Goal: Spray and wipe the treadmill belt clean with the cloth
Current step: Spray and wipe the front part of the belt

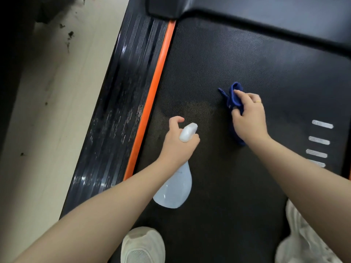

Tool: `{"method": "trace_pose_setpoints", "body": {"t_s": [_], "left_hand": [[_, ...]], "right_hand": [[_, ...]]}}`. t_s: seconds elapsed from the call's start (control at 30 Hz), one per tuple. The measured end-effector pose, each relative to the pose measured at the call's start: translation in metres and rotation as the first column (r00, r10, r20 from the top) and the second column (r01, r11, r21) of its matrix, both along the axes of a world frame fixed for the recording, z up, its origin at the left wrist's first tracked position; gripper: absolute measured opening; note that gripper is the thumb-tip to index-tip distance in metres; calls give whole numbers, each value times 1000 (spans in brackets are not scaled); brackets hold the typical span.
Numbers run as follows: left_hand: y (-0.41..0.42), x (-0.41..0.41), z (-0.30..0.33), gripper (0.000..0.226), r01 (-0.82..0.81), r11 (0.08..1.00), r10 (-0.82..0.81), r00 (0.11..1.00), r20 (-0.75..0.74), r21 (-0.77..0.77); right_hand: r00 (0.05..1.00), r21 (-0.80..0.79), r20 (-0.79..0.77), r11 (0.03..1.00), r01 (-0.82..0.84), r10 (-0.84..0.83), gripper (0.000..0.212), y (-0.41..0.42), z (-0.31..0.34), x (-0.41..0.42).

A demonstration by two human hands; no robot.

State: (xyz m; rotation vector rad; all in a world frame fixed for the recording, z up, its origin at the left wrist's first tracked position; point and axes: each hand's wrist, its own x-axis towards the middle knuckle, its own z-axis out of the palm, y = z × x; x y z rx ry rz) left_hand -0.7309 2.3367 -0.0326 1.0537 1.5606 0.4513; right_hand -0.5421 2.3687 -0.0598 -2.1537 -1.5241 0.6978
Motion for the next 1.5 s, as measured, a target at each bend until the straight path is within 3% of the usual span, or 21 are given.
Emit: {"method": "trace_pose_setpoints", "body": {"t_s": [0.17, 0.27, 0.33, 0.43, 0.47, 0.5, 0.53, 0.6, 0.63, 0.7, 0.8, 0.83, 0.93, 1.0, 1.03, 1.2, 1.23, 1.33, 1.37, 1.43, 1.5], "left_hand": [[4, -33, 4, 46, -184, 976, 193, 979, -72, 113], [9, -59, 4, 45, -290, 942, 303, 951, -57, 167], [14, -70, 3, 40, -282, 938, 299, 953, -56, 203], [25, -78, -2, 31, -262, 929, 293, 952, -85, 263], [29, -78, -3, 30, -267, 925, 301, 949, -94, 270], [33, -78, -5, 28, -274, 922, 312, 944, -104, 273], [36, -78, -7, 27, -280, 920, 320, 940, -117, 274], [41, -75, -10, 24, -288, 921, 331, 934, -135, 264], [42, -74, -11, 24, -290, 921, 333, 933, -140, 259], [43, -72, -13, 25, -291, 920, 336, 930, -145, 262], [43, -72, -14, 26, -286, 919, 331, 934, -136, 270], [43, -72, -14, 26, -285, 920, 328, 935, -134, 268], [43, -73, -14, 26, -288, 925, 325, 938, -121, 248], [43, -74, -14, 28, -282, 930, 315, 942, -114, 236], [43, -75, -14, 29, -286, 930, 317, 942, -109, 232], [44, -77, -13, 35, -302, 929, 325, 942, -84, 215], [43, -77, -14, 35, -303, 928, 326, 942, -80, 215], [43, -78, -15, 32, -307, 929, 328, 941, -77, 205], [43, -78, -16, 30, -307, 929, 328, 941, -79, 205], [43, -77, -16, 29, -309, 928, 332, 939, -85, 210], [44, -77, -15, 28, -306, 927, 331, 939, -90, 216]], "right_hand": [[993, -58, 68, 994, -90, 94, 45, 23, -11, -29], [939, -157, 225, 961, -227, 259, 47, 26, -19, -61], [827, -143, 299, 879, -455, 477, 50, 12, -24, -89], [484, -172, 320, 552, -816, 815, 61, -5, -28, -111], [374, -226, 359, 469, -854, 855, 59, 1, -27, -107], [350, -216, 426, 470, -856, 834, 55, 12, -29, -103], [390, -192, 487, 531, -825, 782, 54, 25, -28, -99], [619, -121, 508, 761, -638, 599, 52, 46, -31, -93], [677, -129, 489, 813, -568, 550, 53, 49, -35, -94], [655, -115, 471, 777, -619, 591, 57, 39, -39, -104], [423, -63, 471, 508, -859, 774, 49, 23, -39, -108], [404, -52, 480, 485, -873, 779, 47, 29, -37, -106], [666, -15, 462, 756, -655, 586, 45, 59, -37, -105], [753, -9, 391, 820, -572, 529, 53, 60, -40, -113], [720, 12, 384, 776, -630, 578, 58, 53, -41, -118], [330, 4, 415, 361, -933, 848, 53, 36, -36, -106], [340, -12, 447, 386, -922, 827, 48, 48, -34, -104], [628, -49, 452, 721, -691, 633, 45, 78, -37, -104], [679, -53, 443, 773, -632, 585, 47, 77, -37, -109], [618, -16, 472, 707, -707, 629, 45, 54, -40, -118], [429, -2, 504, 498, -867, 749, 44, 24, -42, -113]]}}
